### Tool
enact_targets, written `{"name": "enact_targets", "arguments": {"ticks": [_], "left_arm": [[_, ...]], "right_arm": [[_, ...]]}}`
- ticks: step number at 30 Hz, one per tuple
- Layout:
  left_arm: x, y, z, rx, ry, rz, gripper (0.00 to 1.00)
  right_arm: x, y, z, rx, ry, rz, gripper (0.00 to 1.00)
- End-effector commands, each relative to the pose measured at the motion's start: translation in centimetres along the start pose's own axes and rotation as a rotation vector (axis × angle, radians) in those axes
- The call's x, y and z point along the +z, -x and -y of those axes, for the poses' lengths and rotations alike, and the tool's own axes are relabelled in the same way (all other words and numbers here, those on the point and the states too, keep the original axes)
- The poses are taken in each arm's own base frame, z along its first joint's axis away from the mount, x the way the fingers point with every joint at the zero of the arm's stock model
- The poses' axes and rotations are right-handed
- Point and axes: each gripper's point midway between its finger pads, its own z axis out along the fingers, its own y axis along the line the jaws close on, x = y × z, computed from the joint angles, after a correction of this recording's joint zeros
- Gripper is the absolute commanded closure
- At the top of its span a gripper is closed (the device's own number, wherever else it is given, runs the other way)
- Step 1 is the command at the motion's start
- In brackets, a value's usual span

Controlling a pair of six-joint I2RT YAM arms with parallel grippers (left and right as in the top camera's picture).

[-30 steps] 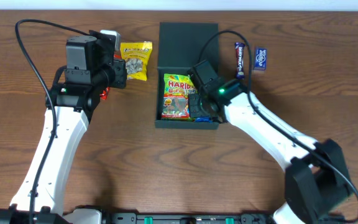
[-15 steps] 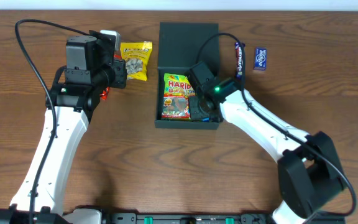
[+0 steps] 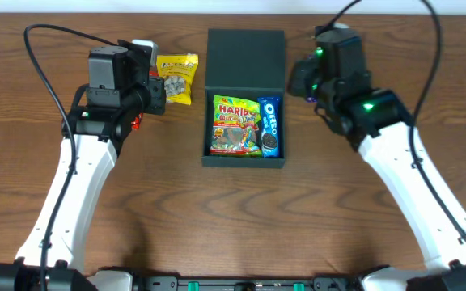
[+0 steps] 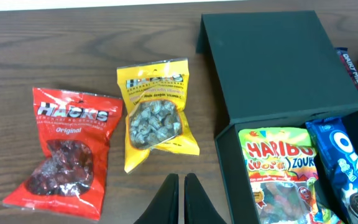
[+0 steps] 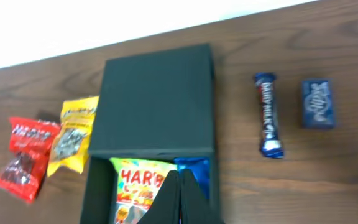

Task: Pack container
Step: 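Open right gripper and raise it out of the box, then reach left gripper to the yellow Hacks bag and grasp it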

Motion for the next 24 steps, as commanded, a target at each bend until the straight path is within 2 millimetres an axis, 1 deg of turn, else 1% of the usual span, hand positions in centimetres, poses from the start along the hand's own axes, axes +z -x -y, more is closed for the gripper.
{"name": "enact_targets", "arguments": {"ticks": [1, 2, 3, 4, 5, 6, 7, 8, 9, 10, 11, 12, 13, 16, 20, 21, 24], "left_arm": [[0.3, 1.2, -0.6, 0.016, 0.026, 0.030, 0.93], [0.5, 1.3, -0.9, 0.017, 0.040, 0.036, 0.93], [0.9, 1.5, -1.2, 0.017, 0.055, 0.043, 0.91], [1.3, 1.6, -1.4, 0.018, 0.062, 0.049, 0.84], [1.9, 1.8, -1.5, 0.019, 0.062, 0.054, 0.67], [2.5, 1.8, -1.6, 0.019, 0.062, 0.057, 0.52], [3.2, 1.8, -1.8, 0.019, 0.062, 0.057, 0.43], [3.8, 1.7, -1.9, 0.019, 0.062, 0.054, 0.36], [4.5, 1.5, -2.0, 0.018, 0.062, 0.048, 0.30], [5.2, 1.2, -2.1, 0.016, 0.062, 0.038, 0.17], [5.8, 0.9, -2.3, 0.015, 0.062, 0.030, 0.07], [6.6, 0.4, -2.4, 0.013, 0.063, 0.018, 0.02], [7.3, 0.1, -2.5, 0.012, 0.059, 0.007, 0.04], [9.3, -1.4, -2.8, 0.005, 0.056, -0.036, 0.05], [11.6, -2.9, -2.4, -0.001, 0.013, -0.067, 0.00], [12.2, -3.1, -2.2, -0.002, -0.008, -0.069, 0.05], [13.4, -3.6, -1.6, -0.004, -0.052, -0.069, 0.08]], "right_arm": [[0.2, 0.2, 0.8, -0.005, -0.022, -0.006, 0.90], [0.2, 0.1, 0.9, -0.004, -0.024, -0.008, 0.78], [0.2, 0.1, 1.0, -0.007, -0.026, -0.009, 0.60], [0.2, 0.1, 1.0, -0.019, -0.026, -0.009, 0.44], [0.2, 0.1, 1.0, -0.028, -0.026, -0.009, 0.30], [0.2, 0.2, 1.0, -0.036, -0.026, -0.008, 0.20], [0.2, 0.2, 1.1, -0.041, -0.030, -0.007, 0.10], [0.2, 0.2, 1.1, -0.049, -0.030, -0.007, 0.01], [0.2, 0.2, 1.1, -0.057, -0.031, -0.008, 0.01], [0.2, 0.2, 1.2, -0.060, -0.031, -0.009, 0.01], [0.2, 0.1, 1.3, -0.061, -0.034, -0.011, 0.01], [0.2, 0.1, 1.4, -0.059, -0.038, -0.013, 0.01], [0.2, 0.1, 1.6, -0.057, -0.041, -0.016, 0.01], [0.2, -0.1, 2.1, -0.054, -0.054, -0.028, 0.01], [0.2, -0.2, 2.6, -0.048, -0.066, -0.036, 0.01], [0.2, -0.2, 2.8, -0.044, -0.070, -0.038, 0.01], [0.2, -0.2, 3.2, -0.040, -0.079, -0.041, 0.01]]}}
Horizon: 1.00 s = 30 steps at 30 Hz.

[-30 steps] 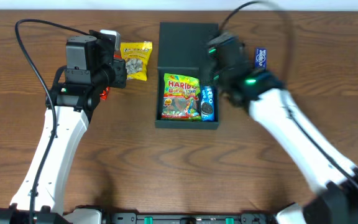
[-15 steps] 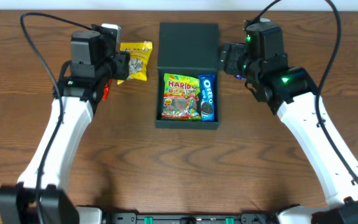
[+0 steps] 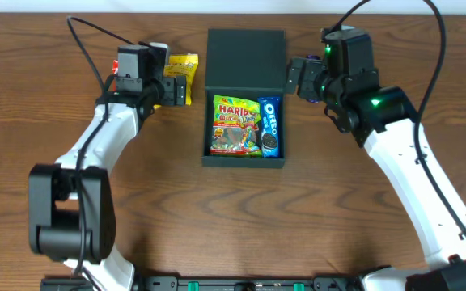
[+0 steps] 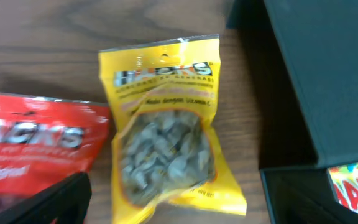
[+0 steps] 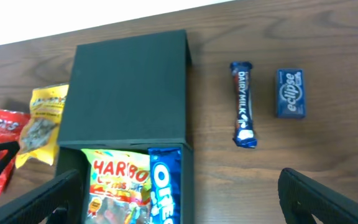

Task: Pack container
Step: 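Reach left gripper to the yellow Hacks bag and grasp it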

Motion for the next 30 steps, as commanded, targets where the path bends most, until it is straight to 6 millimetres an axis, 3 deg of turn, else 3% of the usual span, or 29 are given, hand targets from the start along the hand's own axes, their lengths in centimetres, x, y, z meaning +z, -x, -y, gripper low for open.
{"name": "enact_targets", "arguments": {"ticks": [1, 15, 24, 28, 30], "left_arm": [[1.2, 0.2, 0.8, 0.003, -0.061, 0.007, 0.08], [5.4, -3.1, 0.0, -0.055, -0.059, -0.062, 0.17], [6.0, -3.5, -0.1, -0.057, -0.059, -0.066, 0.66], [5.9, -3.4, -0.1, -0.092, -0.058, -0.067, 0.94], [5.9, -3.5, -0.1, -0.116, -0.056, -0.068, 0.94]], "right_arm": [[-0.2, 0.5, 0.7, -0.002, -0.016, 0.008, 0.01], [-0.2, 0.4, 0.9, -0.002, -0.021, 0.004, 0.01], [-0.2, 0.2, 1.7, -0.003, -0.069, 0.003, 0.01], [-0.3, 0.4, 2.3, -0.004, -0.104, 0.014, 0.01], [-0.3, 0.5, 2.6, -0.005, -0.121, 0.021, 0.01]]}}
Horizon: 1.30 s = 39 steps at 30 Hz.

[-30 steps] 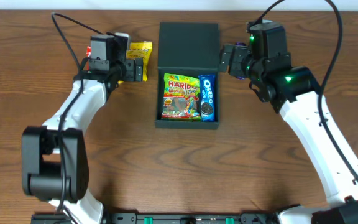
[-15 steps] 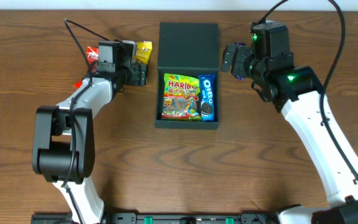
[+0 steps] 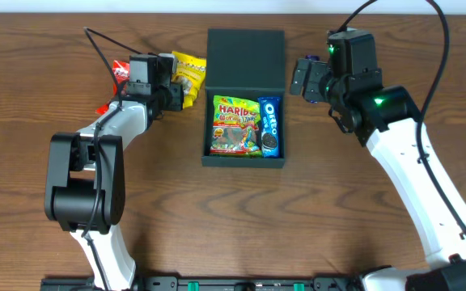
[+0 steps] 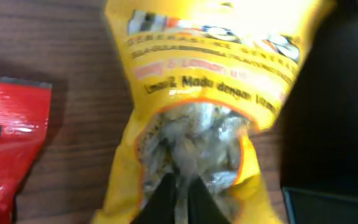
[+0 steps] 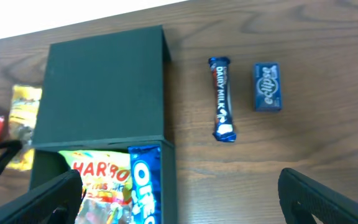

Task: Pack container
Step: 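Reach left gripper to the yellow Hacks bag and grasp it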

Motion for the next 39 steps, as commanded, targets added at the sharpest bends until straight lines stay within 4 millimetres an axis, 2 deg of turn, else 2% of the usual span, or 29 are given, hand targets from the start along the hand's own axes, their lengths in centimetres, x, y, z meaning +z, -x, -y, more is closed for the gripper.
{"name": "enact_targets", "arguments": {"ticks": [1, 6, 12, 13, 14, 15, 17, 18, 21, 26, 32, 39], "left_arm": [[0.5, -0.1, -0.2, -0.050, -0.001, -0.012, 0.94], [-0.2, 0.5, 0.1, -0.057, -0.003, 0.002, 0.94], [-3.1, 3.7, 1.0, -0.035, -0.011, 0.091, 0.92], [-3.6, 4.1, 1.1, -0.032, -0.012, 0.105, 0.79], [-4.1, 4.6, 1.3, -0.029, -0.014, 0.118, 0.48], [-4.2, 4.7, 1.3, -0.029, -0.016, 0.123, 0.32], [-4.3, 4.8, 1.8, -0.026, -0.028, 0.125, 0.15], [-4.2, 4.7, 2.0, -0.024, -0.030, 0.122, 0.12], [-3.8, 4.5, 2.5, -0.012, -0.026, 0.116, 0.10], [-2.3, 3.6, 1.4, -0.003, 0.068, 0.101, 0.12], [0.1, 2.4, 0.9, -0.004, 0.072, 0.088, 0.22], [1.6, 1.1, -0.4, -0.018, 0.122, 0.062, 0.23]], "right_arm": [[-0.2, 0.8, 1.2, -0.006, -0.057, 0.029, 0.01], [-0.2, 0.4, 1.3, -0.009, -0.062, 0.016, 0.01], [-0.2, 0.4, 1.3, -0.009, -0.061, 0.016, 0.01], [-0.2, 0.4, 1.3, -0.009, -0.061, 0.016, 0.01], [-0.2, 0.4, 1.3, -0.009, -0.061, 0.016, 0.01], [-0.2, 0.4, 1.3, -0.009, -0.061, 0.016, 0.01], [-0.2, 0.4, 1.3, -0.009, -0.061, 0.016, 0.01], [-0.2, 0.4, 1.3, -0.009, -0.061, 0.016, 0.01], [-0.2, 0.4, 1.3, -0.009, -0.061, 0.016, 0.01], [-0.2, 0.4, 1.3, -0.009, -0.061, 0.016, 0.01], [-0.2, 0.4, 1.3, -0.009, -0.061, 0.016, 0.01], [-0.2, 0.4, 1.3, -0.009, -0.061, 0.016, 0.01]]}}
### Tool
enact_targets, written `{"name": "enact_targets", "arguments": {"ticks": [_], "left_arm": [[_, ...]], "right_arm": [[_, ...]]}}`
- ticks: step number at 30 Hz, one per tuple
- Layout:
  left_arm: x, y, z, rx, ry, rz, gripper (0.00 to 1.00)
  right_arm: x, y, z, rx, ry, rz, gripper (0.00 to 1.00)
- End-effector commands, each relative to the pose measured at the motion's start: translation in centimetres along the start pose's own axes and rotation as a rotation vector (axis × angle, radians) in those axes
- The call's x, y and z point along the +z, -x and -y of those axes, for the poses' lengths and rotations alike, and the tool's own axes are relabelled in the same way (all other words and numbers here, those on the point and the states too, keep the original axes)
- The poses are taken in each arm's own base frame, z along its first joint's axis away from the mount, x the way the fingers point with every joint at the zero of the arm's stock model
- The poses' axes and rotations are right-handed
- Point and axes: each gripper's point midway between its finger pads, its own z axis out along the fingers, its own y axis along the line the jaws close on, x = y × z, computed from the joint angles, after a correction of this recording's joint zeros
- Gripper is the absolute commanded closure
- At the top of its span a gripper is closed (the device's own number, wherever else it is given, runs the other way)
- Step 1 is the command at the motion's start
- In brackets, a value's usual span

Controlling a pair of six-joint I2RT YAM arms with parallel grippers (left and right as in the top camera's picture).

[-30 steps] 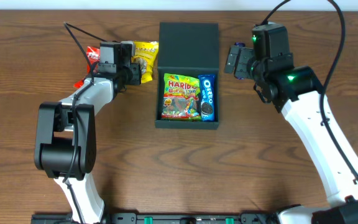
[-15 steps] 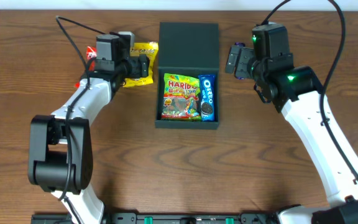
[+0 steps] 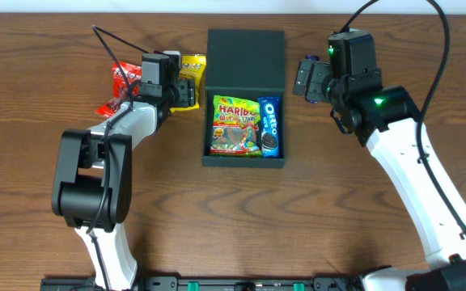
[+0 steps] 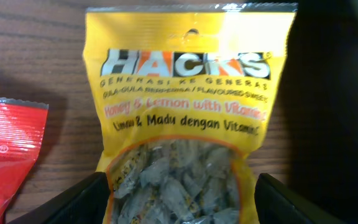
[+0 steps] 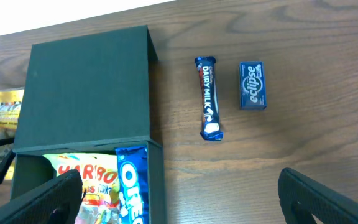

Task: Pack container
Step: 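Reach left gripper to the yellow Hacks bag and grasp it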

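A yellow Hacks candy bag (image 4: 179,118) lies flat on the table just left of the dark green box (image 3: 245,158). My left gripper (image 4: 180,208) is open low over it, one finger on each side of the bag's lower half. The box has Haribo (image 3: 233,125) and Oreo (image 3: 269,125) packs inside, and its lid (image 5: 86,87) lies folded back. A Dairy Milk bar (image 5: 210,99) and a blue Eclipse box (image 5: 252,86) lie right of the lid. My right gripper (image 5: 182,199) is wide open above the table by the box's right wall, holding nothing.
A red Hacks bag (image 3: 120,85) lies left of the yellow one, its corner at the left edge of the left wrist view (image 4: 5,162). The table's back edge runs just behind the lid and the Dairy Milk bar.
My left gripper was shut low over the tilted yellow bag; now it is open with the fingers astride the bag, which lies straight. The right gripper has barely shifted and stays open.
Both grippers were shut, the left set back from the two Hacks bags, the right above the box. Then both were open and the left was closer to the yellow bag. It was then shut right at the bag, and now it is open astride it.
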Motion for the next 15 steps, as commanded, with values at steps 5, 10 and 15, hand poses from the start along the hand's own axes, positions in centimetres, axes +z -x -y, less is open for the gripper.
{"name": "enact_targets", "arguments": {"ticks": [5, 10, 15], "left_arm": [[1.6, -1.2, -1.0, -0.015, 0.039, -0.030, 0.28], [1.9, -1.7, -1.1, -0.016, 0.040, -0.041, 0.50], [1.8, -1.7, -1.1, -0.017, 0.041, -0.043, 0.72]], "right_arm": [[-0.2, 0.5, 0.4, -0.006, -0.015, 0.013, 0.01], [-0.2, 0.5, 0.4, -0.006, -0.015, 0.013, 0.01], [-0.2, 0.5, 0.4, -0.006, -0.015, 0.013, 0.01]]}}
